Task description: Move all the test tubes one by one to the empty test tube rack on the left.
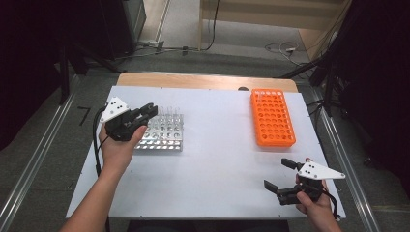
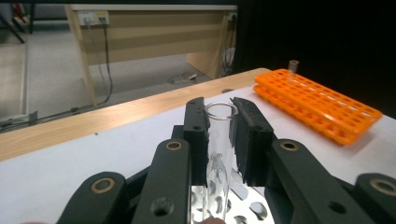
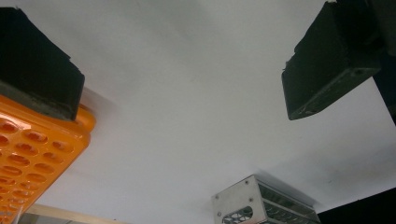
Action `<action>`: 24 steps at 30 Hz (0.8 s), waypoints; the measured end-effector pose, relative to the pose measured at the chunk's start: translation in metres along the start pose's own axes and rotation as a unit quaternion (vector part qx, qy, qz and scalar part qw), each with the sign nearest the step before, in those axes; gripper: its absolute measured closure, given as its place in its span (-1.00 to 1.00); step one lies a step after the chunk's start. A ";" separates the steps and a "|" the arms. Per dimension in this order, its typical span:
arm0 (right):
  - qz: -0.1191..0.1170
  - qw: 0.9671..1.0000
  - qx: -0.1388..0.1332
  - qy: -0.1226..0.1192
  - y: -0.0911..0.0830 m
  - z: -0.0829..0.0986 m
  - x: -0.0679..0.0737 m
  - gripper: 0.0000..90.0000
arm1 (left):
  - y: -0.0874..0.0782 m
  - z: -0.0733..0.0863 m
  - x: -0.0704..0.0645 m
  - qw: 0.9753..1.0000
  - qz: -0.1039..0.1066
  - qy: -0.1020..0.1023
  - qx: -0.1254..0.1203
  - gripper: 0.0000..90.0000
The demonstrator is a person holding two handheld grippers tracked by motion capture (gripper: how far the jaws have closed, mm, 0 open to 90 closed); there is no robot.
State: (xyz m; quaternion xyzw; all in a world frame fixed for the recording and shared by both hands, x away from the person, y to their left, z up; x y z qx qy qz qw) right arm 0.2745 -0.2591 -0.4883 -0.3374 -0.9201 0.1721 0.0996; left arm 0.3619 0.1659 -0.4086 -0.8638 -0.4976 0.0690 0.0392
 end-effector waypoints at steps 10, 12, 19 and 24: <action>0.004 1.000 0.000 0.002 -0.001 0.001 -0.003 -1.00 | 0.022 0.003 0.021 0.999 -0.032 -0.005 -0.003 0.68; 0.004 1.000 0.001 0.003 -0.001 0.002 -0.003 -1.00 | 0.027 0.004 0.025 0.999 -0.038 -0.007 -0.004 0.68; 0.004 1.000 -0.002 0.001 -0.001 0.001 -0.004 -1.00 | 0.042 0.010 0.033 0.998 -0.057 -0.002 0.000 0.68; 0.004 1.000 -0.004 0.002 -0.002 0.001 -0.005 -1.00 | 0.049 0.016 0.037 0.997 -0.073 0.001 0.008 0.68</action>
Point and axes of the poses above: each handheld gripper's, and its own axes: y roughly forward along the jaws, z roughly out of its underside, x roughly to its left, the point moved 7 cm from there along y, roughly forward along the jaws, and after that the axes turned 6 degrees about -x, right-handed, at the moved point
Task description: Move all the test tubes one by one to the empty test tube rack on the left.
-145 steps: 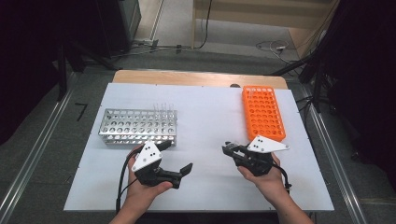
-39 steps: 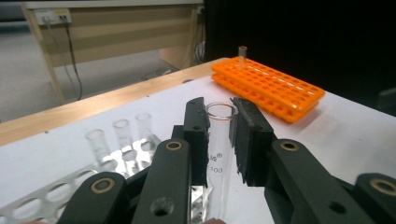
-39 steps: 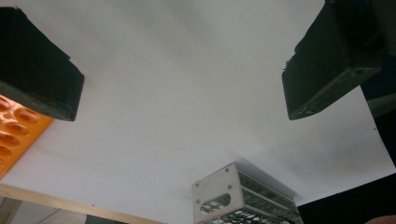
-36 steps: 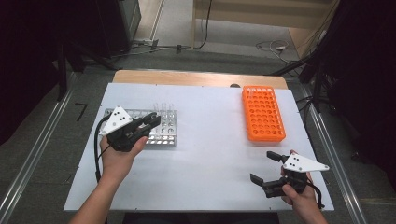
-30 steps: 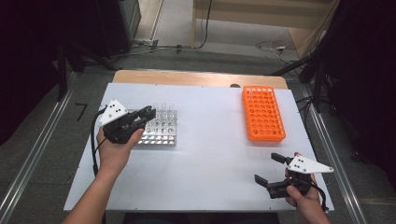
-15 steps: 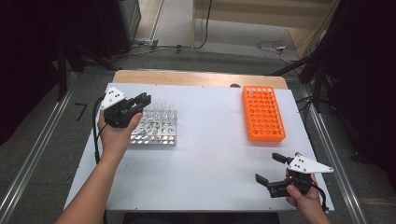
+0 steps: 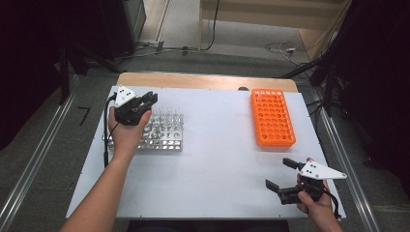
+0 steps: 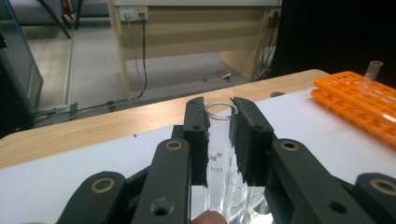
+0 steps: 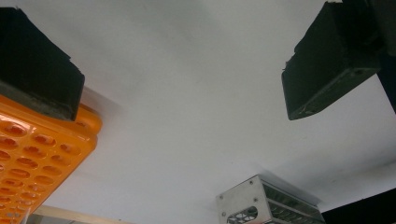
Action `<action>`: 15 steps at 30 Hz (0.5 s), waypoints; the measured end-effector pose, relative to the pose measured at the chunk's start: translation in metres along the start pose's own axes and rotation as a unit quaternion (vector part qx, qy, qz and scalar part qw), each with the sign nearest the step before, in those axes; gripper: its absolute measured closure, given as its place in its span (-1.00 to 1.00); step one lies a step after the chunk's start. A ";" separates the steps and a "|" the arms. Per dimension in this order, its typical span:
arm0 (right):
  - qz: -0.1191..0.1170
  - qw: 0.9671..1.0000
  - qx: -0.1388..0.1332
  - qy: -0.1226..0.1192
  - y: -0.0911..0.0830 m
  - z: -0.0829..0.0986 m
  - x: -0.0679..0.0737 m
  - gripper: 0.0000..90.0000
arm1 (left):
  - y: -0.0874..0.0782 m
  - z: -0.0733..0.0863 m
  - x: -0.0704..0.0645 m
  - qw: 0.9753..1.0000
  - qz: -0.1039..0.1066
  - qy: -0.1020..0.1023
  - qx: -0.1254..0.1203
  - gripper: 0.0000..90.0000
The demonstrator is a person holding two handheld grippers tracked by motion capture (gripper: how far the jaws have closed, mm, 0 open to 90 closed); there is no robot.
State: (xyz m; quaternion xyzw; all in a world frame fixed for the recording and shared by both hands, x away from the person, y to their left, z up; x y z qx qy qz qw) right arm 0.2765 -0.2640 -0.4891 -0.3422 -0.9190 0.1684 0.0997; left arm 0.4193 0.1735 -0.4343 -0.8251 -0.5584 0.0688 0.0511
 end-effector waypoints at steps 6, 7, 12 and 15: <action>-0.001 1.000 0.000 0.001 0.000 0.000 0.000 -1.00 | 0.005 0.005 0.000 1.000 -0.007 0.004 0.008 0.68; -0.001 1.000 0.001 0.001 -0.001 0.000 0.000 -1.00 | 0.006 0.006 -0.001 1.000 -0.008 0.003 0.009 0.68; 0.000 1.000 -0.001 0.000 -0.001 0.000 -0.001 -1.00 | 0.005 0.015 0.001 1.000 -0.013 -0.006 0.024 0.68; 0.000 1.000 -0.002 0.000 -0.002 0.000 -0.001 -1.00 | 0.005 0.019 0.000 0.999 -0.014 -0.003 0.033 0.68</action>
Point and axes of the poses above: each handheld gripper's, and its own axes: y roughly forward along the jaws, z roughly out of its underside, x roughly to its left, the point moved 7 cm from there along y, roughly forward along the jaws, and after that the axes turned 6 degrees about -x, right-handed, at the moved point
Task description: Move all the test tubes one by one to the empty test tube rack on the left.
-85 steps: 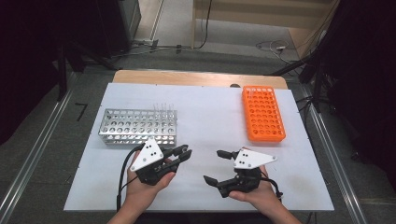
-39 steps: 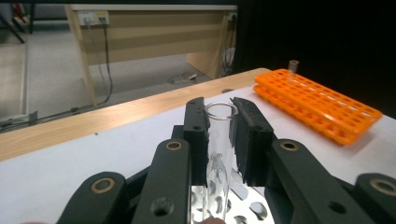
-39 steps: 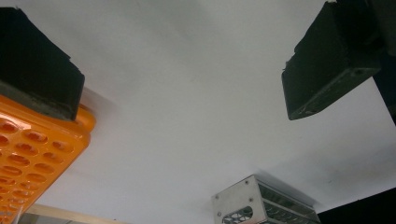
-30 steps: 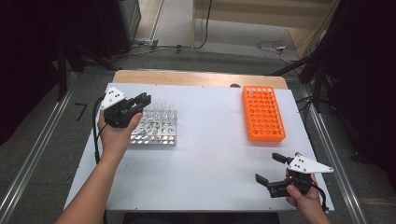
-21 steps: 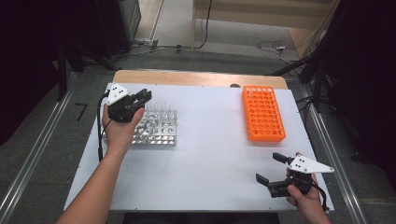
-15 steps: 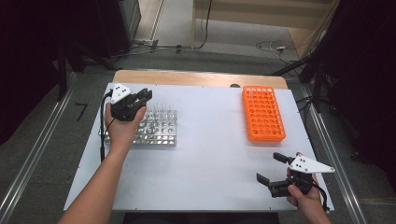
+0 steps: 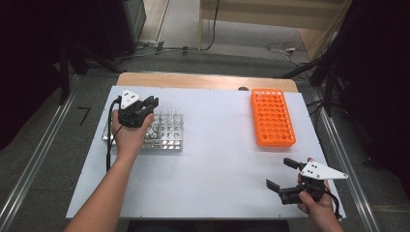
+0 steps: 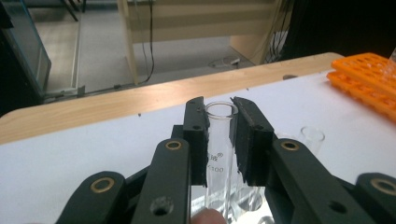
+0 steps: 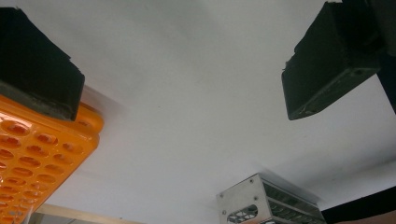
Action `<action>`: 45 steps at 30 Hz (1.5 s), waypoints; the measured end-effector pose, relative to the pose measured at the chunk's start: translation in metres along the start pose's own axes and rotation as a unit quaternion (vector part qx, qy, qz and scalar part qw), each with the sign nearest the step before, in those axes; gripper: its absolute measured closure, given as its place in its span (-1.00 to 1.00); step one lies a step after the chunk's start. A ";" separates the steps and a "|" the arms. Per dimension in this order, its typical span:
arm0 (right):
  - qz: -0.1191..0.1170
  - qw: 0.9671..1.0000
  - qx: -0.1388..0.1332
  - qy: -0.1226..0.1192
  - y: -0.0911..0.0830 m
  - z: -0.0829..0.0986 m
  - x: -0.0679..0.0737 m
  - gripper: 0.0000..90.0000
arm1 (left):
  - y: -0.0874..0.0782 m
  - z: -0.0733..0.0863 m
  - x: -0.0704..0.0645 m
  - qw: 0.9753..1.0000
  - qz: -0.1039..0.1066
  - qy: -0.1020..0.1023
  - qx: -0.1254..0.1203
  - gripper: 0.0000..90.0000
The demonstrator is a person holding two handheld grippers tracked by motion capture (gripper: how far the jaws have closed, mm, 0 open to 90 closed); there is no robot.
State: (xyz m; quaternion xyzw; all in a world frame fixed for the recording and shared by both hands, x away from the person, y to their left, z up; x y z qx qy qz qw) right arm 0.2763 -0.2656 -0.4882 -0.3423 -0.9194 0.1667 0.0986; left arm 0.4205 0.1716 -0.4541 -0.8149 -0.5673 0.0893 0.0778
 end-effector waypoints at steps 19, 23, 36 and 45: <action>-0.001 1.000 0.001 0.002 0.001 0.000 0.000 -1.00 | -0.001 0.019 -0.001 0.997 -0.002 -0.019 0.069 0.65; -0.001 1.000 0.002 0.004 0.002 0.000 0.000 -1.00 | -0.005 0.017 0.000 0.998 -0.003 -0.023 0.063 0.58; 0.008 1.000 -0.002 0.018 0.010 -0.013 -0.010 -1.00 | -0.036 0.018 -0.018 0.998 0.052 -0.025 0.035 -0.46; 0.033 0.999 -0.007 0.022 0.026 -0.033 -0.027 -1.00 | -0.064 0.020 -0.042 0.996 0.088 -0.024 0.023 -0.91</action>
Point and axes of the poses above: each handheld gripper's, and its own axes: y roughly forward along the jaws, z roughly out of its underside, x roughly to its left, the point moved 7 cm from there along y, roughly forward along the jaws, and after that the axes turned 6 degrees about -x, right-handed, at the moved point
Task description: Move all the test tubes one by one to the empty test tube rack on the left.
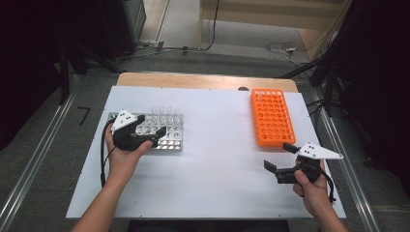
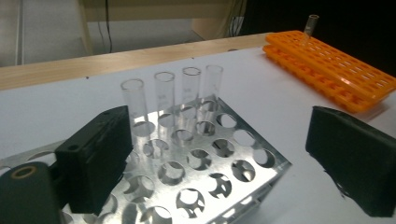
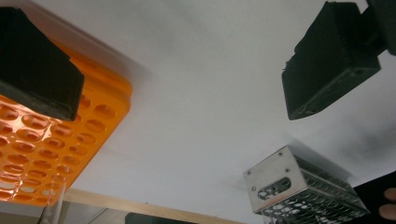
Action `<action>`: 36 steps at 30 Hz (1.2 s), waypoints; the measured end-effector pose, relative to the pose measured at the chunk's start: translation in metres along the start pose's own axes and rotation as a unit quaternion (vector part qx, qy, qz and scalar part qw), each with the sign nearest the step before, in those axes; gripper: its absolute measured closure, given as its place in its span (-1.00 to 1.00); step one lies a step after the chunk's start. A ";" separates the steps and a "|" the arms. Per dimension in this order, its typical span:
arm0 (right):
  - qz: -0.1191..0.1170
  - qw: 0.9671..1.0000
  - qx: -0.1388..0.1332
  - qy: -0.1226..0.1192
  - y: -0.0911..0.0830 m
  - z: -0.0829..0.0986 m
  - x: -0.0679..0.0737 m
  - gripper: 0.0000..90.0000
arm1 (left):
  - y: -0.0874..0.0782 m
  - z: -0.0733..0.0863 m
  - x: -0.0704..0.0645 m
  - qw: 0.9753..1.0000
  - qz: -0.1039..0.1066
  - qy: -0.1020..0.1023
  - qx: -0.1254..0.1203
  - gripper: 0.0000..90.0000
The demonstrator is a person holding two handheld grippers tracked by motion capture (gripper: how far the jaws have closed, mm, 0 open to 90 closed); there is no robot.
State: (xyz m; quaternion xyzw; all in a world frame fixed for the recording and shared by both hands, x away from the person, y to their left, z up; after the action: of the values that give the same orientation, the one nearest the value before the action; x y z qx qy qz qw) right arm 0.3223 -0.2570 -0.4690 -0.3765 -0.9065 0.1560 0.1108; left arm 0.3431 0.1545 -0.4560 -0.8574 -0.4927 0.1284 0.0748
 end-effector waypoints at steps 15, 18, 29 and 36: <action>0.033 0.999 0.007 0.013 0.043 -0.032 -0.041 -1.00 | -0.030 0.012 -0.048 0.998 0.054 0.007 -0.012 -1.00; 0.040 0.999 0.009 0.017 0.051 -0.037 -0.049 -1.00 | -0.036 0.016 -0.055 0.998 0.061 0.006 -0.013 -1.00; 0.067 0.997 0.023 0.036 0.089 -0.050 -0.079 -0.89 | -0.044 0.037 -0.062 0.997 0.071 -0.003 -0.008 -1.00; 0.125 0.990 0.042 0.050 0.119 -0.050 -0.104 -0.29 | -0.045 0.039 -0.065 0.997 0.072 -0.002 -0.008 -1.00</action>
State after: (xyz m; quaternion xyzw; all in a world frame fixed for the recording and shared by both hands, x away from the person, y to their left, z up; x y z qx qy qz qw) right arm 0.4873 -0.2420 -0.4749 -0.4894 -0.8382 0.1873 0.1510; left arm 0.2630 0.1217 -0.4723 -0.8909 -0.4309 0.1315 0.0573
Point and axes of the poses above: each handheld gripper's, and its own axes: y roughly forward along the jaws, z roughly out of its underside, x roughly to its left, the point moved 7 cm from there along y, roughly forward along the jaws, and after that the axes turned 6 degrees about -x, right-handed, at the moved point
